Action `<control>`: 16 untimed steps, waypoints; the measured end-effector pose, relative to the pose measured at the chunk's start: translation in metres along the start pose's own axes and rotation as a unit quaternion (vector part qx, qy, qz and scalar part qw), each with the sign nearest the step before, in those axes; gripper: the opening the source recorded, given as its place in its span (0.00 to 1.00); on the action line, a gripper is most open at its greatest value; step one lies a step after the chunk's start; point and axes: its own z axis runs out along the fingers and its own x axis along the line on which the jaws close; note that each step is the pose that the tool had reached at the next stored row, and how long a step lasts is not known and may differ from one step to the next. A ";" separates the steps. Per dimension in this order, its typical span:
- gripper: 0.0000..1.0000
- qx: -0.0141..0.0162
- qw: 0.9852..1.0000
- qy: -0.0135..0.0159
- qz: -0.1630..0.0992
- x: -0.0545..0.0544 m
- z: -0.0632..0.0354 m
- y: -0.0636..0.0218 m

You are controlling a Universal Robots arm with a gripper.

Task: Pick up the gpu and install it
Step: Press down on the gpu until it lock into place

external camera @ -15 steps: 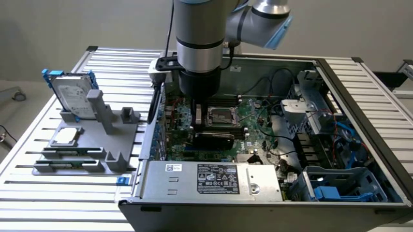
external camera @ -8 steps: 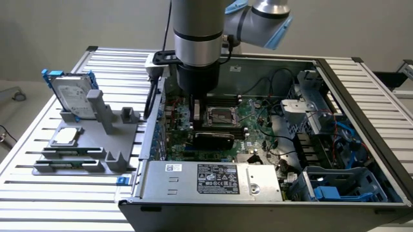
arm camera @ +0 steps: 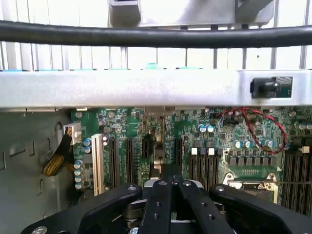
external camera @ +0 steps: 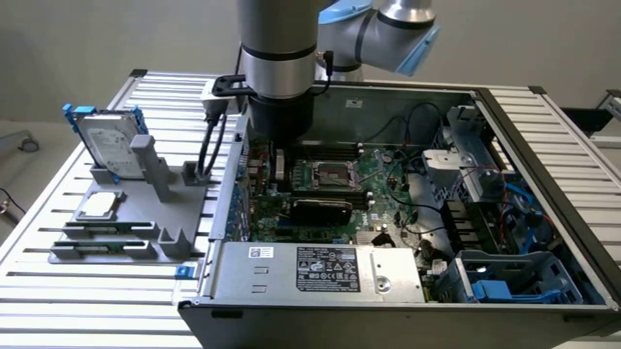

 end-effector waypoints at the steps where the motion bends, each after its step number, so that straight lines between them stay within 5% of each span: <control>1: 0.11 0.000 1.000 0.000 0.000 0.000 -0.0001 0.0015; 10: 0.11 -0.001 1.000 0.000 0.000 0.000 -0.0029 0.0109; 16: 0.11 -0.005 1.000 0.000 0.000 0.000 -0.0064 0.0149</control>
